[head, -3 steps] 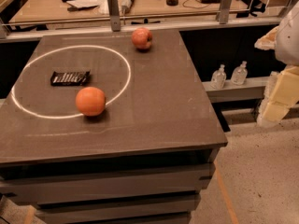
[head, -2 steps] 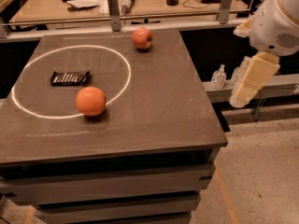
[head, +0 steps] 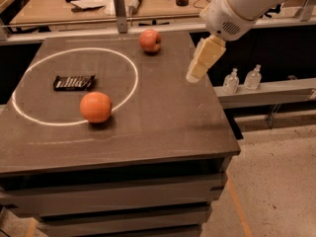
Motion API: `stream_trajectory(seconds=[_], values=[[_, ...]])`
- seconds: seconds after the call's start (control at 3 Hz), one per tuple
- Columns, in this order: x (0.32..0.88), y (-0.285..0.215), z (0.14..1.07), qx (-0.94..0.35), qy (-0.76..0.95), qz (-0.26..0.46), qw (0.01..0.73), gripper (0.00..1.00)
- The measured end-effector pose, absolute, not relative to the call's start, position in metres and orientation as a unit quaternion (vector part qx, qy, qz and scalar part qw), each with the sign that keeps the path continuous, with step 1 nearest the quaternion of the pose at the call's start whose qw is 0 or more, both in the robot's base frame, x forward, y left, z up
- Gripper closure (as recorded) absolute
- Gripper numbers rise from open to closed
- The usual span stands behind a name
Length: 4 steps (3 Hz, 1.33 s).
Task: Pick apple
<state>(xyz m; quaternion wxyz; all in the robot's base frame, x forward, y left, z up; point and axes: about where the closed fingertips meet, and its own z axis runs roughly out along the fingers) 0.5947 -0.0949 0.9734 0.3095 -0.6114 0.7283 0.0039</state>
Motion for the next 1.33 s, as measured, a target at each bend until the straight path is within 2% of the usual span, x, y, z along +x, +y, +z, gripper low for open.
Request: stream_trajectory(seconds=[0.33,0.67,1.33], values=[[0.635,-0.065,0.971,-0.598,0.716,0.011,0.361,0.00],[0.636,-0.064,0.970,-0.598,0.715,0.012,0.363,0.00],[0.724,-0.042,0.984,-0.551,0.672,0.013,0.496,0.00]])
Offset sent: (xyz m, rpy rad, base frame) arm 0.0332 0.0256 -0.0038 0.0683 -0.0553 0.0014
